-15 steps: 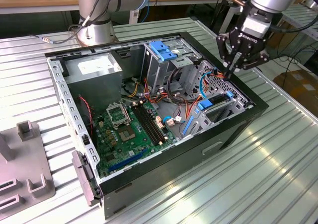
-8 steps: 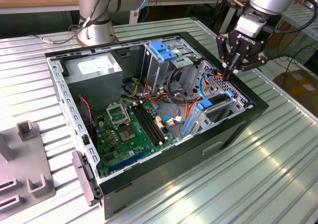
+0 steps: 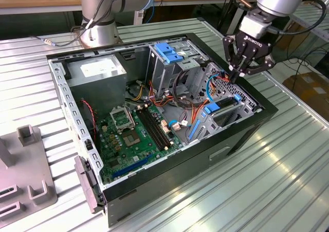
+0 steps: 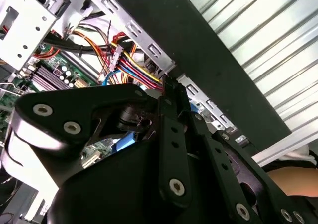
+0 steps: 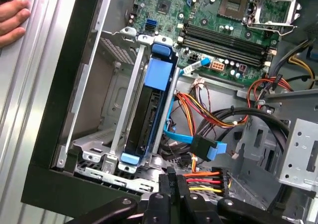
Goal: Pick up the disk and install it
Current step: 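Insert the first disk wire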
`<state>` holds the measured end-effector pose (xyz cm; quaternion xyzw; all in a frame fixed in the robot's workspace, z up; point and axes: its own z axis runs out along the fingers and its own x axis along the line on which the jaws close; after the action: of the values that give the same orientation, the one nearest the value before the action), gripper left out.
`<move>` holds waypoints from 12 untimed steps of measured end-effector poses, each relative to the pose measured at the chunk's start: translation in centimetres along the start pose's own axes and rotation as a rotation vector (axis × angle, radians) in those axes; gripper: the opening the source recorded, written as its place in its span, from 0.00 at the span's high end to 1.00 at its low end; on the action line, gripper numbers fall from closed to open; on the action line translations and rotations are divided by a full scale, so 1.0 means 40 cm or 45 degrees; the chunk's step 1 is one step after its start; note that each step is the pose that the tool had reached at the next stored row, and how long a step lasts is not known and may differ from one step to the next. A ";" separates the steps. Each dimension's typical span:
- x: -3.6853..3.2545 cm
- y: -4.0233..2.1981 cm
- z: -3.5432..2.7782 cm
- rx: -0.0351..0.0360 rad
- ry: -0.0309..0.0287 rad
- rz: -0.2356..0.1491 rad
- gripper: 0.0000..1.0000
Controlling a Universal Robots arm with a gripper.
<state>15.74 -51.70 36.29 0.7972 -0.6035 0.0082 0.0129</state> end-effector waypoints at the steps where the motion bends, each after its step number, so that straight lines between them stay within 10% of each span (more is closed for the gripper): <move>1: -0.001 0.005 0.000 -0.0001 -0.0001 0.002 0.83; 5: -0.002 0.008 0.005 -0.0033 -0.0011 0.116 0.83; 12: -0.009 0.032 0.007 -0.0037 -0.0014 0.129 0.83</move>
<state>14.42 -51.71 36.01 0.7656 -0.6431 0.0075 0.0133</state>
